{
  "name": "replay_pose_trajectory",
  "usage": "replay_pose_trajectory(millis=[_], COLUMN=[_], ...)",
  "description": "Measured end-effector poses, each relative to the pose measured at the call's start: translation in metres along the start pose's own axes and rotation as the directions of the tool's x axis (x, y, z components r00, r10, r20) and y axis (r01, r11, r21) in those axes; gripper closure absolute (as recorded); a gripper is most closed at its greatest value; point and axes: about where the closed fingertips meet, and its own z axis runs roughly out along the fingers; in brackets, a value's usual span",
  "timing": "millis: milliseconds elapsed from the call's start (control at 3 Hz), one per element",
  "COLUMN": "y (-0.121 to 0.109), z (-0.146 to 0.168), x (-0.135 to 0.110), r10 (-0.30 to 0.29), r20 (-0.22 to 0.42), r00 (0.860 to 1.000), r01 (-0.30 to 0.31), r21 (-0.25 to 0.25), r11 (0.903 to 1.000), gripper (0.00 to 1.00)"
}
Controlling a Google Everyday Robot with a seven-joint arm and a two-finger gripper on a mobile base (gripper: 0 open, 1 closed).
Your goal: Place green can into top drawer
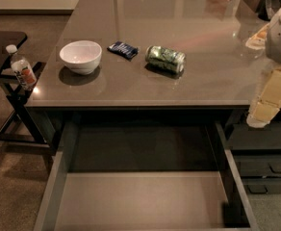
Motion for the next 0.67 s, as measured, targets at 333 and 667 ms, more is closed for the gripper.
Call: replay_pose_trajectory(millis=[333, 667], y=[0.0, -0.01], z=[0.0, -0.004], x=[0.0, -0.017], r10=[0.0, -0.026], r20=[0.0, 0.031], r00=[1.0, 0.999], r01=[0.0, 0.025], r21=[0.0, 0.018], r11=[1.0, 0.9995], gripper=[0.0, 0.0])
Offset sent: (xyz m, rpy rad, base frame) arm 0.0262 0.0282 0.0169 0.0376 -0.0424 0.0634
